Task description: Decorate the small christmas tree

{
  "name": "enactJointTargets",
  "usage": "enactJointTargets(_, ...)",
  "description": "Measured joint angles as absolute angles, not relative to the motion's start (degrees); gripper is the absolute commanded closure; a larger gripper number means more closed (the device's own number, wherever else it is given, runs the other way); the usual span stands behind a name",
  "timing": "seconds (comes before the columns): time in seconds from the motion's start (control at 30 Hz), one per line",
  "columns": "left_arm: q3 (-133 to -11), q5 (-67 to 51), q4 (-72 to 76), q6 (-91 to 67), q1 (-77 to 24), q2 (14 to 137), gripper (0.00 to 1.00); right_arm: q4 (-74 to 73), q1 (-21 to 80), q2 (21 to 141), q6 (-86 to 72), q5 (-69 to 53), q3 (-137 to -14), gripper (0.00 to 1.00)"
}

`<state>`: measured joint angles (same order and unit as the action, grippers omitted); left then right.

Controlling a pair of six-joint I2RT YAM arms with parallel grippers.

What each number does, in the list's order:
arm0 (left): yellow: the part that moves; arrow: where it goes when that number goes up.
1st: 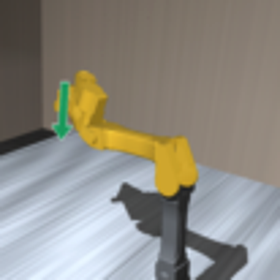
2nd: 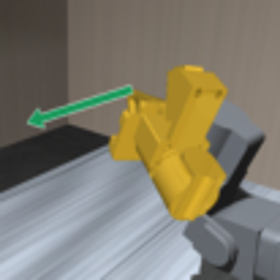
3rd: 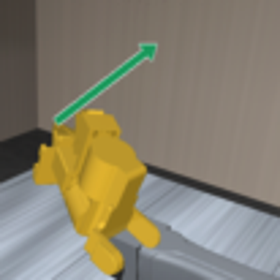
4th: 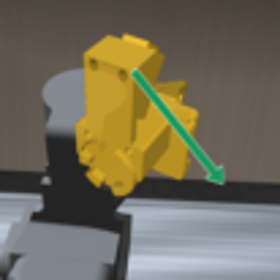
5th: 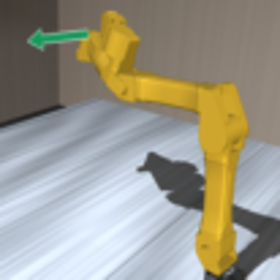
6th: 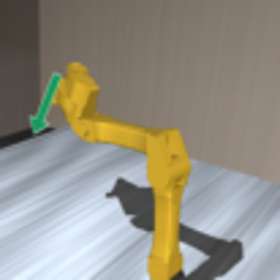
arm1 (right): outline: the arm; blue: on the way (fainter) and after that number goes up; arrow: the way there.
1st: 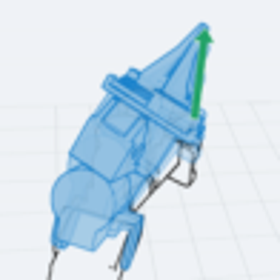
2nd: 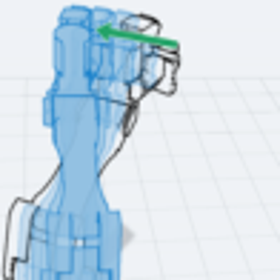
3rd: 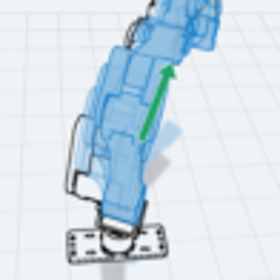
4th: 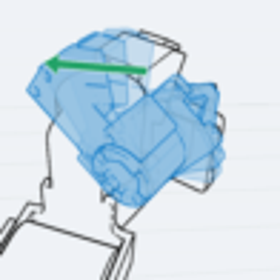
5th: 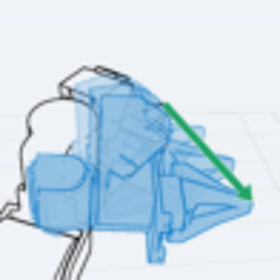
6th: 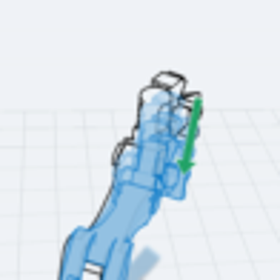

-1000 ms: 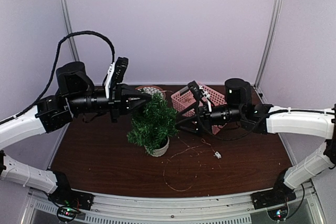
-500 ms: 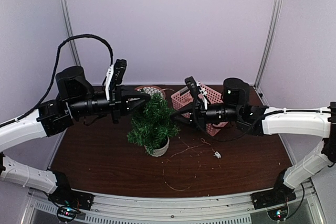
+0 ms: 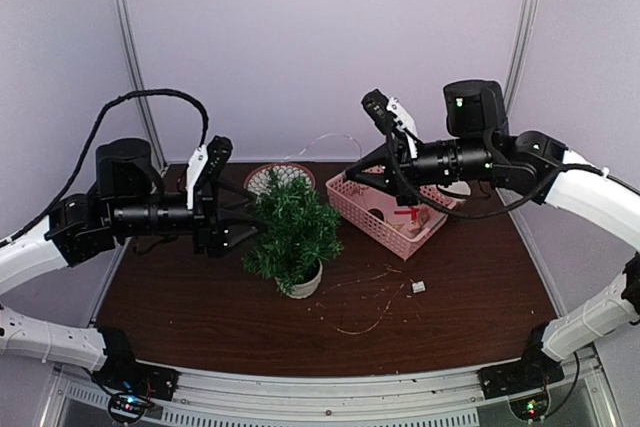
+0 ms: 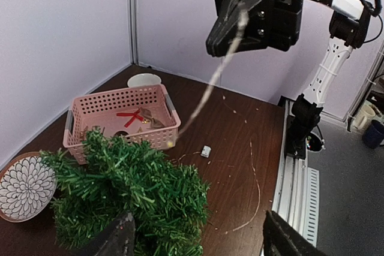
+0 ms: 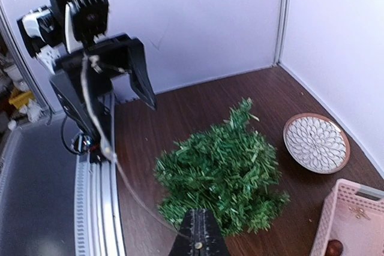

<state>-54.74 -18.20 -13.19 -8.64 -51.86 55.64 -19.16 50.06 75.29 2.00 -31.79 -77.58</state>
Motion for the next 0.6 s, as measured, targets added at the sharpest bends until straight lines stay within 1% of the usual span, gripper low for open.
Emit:
enactJointTargets(0.17,-55.48,-15.94,-22.52,-7.33,-51.86,49.80,0.19,-35.97,50.83,78.96,9.41,-24.21,-86.78,1.00)
enactJointTargets(0.3,-60.47,-13.10,-30.57,-4.67,-51.86,47.92,0.23,-46.22,52.07,82.21,13.08,-17.67,-92.01,1.00)
enactJointTargets(0.47,-69.41,-10.70,-37.28,-1.76,-51.86,50.61,0.40,-56.58,54.22,86.32,15.33,-10.11,-98.63,1.00)
enactJointTargets(0.6,-77.56,-12.60,-39.51,0.43,-51.86,57.74,0.54,-61.69,56.36,88.88,16.49,-5.72,-103.37,1.00)
